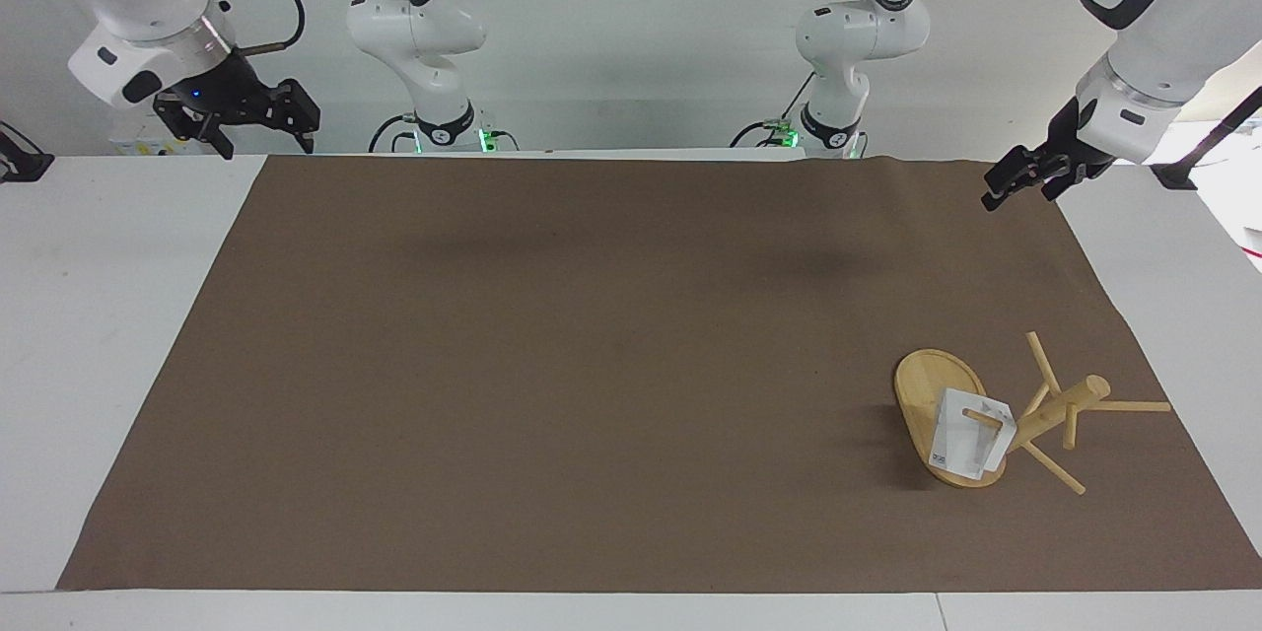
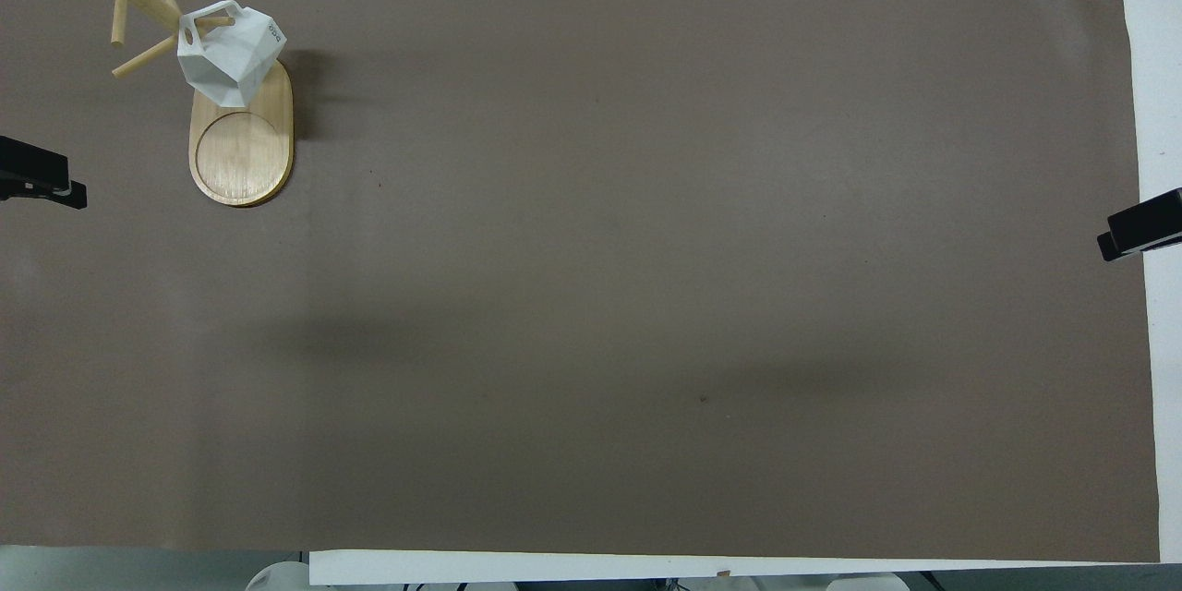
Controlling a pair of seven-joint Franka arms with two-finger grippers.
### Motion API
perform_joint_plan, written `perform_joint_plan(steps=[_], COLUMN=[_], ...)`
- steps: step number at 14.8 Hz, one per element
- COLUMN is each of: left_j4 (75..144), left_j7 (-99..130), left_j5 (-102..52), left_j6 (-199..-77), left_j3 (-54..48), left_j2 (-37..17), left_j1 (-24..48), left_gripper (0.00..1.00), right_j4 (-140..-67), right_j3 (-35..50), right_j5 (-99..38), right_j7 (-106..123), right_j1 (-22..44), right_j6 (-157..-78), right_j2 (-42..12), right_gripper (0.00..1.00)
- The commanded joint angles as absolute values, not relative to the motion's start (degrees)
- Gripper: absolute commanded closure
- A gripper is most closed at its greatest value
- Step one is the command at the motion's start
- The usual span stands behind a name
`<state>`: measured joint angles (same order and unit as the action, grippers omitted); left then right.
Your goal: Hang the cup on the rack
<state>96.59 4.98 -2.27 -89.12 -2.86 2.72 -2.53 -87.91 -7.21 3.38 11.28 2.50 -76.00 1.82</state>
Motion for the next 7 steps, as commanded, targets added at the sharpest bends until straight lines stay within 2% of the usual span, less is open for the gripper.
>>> perform_joint_plan(steps=[1, 7], left_j4=[95.1, 95.1], left_j7=[4.1, 4.1], left_j5=[-0.7, -0.5], left_j6=[-88.1, -88.1], left_j3=[-3.0, -3.1], left_j2=[2.1, 2.1], left_j1=[-2.3, -2.2], left_gripper=[0.00, 0.00], right_j4=[-88.3, -88.3], right_j3=[-7.0, -7.0], right_j5=[3.4, 3.4], right_j7=[10.4, 10.4], right_j1=[2.0, 2.0], right_j6=[-76.8, -76.7], right_j2=[2.2, 2.1], right_gripper=[0.01, 0.01])
